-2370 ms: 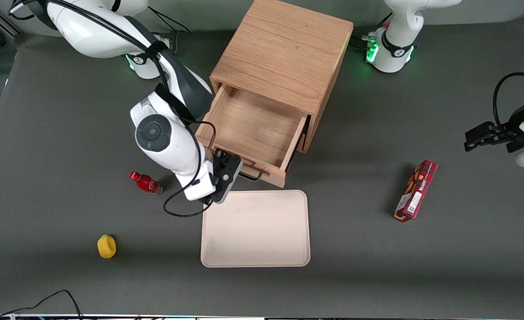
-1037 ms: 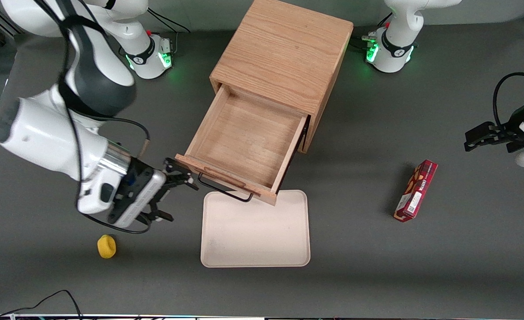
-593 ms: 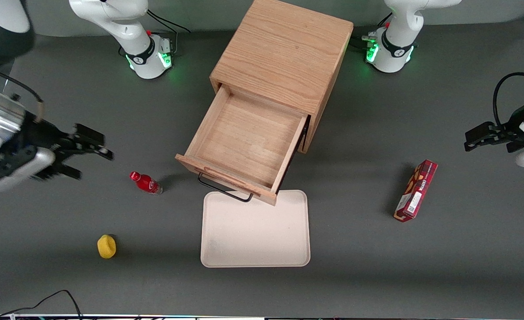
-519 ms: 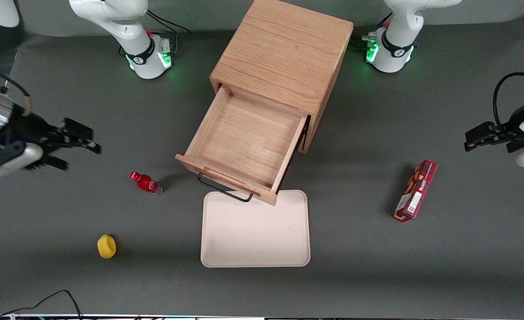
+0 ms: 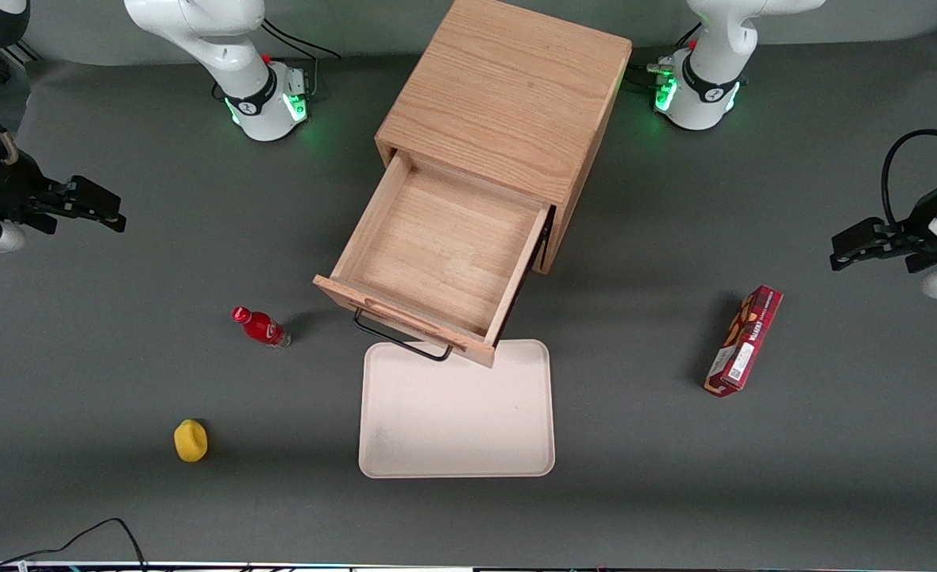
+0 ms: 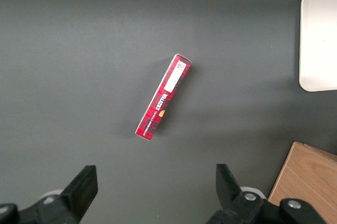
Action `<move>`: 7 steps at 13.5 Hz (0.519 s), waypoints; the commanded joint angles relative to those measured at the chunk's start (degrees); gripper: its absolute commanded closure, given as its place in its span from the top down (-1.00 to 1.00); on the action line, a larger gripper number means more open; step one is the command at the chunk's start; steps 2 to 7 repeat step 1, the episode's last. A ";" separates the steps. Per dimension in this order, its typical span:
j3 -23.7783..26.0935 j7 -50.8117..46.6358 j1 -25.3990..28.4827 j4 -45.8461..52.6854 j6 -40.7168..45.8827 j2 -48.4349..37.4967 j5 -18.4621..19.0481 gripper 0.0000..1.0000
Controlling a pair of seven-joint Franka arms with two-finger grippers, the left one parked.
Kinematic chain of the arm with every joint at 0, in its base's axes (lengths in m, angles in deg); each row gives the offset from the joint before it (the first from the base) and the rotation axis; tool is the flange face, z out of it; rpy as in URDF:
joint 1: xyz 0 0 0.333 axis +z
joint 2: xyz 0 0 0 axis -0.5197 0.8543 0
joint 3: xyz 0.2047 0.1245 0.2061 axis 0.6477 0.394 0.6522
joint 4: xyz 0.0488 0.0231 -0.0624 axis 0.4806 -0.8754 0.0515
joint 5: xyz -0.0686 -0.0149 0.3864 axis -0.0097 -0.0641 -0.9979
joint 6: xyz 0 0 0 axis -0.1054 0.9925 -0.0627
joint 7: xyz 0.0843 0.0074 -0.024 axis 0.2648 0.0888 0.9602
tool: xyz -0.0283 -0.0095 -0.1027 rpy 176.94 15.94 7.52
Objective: Open upper drawer
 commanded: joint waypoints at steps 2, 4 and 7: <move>0.95 -1.48 -0.62 -1.42 -1.16 -1.27 1.08 1.00; 0.95 -1.48 -0.62 -1.42 -1.16 -1.27 1.08 1.00; 0.95 -1.48 -0.62 -1.42 -1.16 -1.27 1.08 1.00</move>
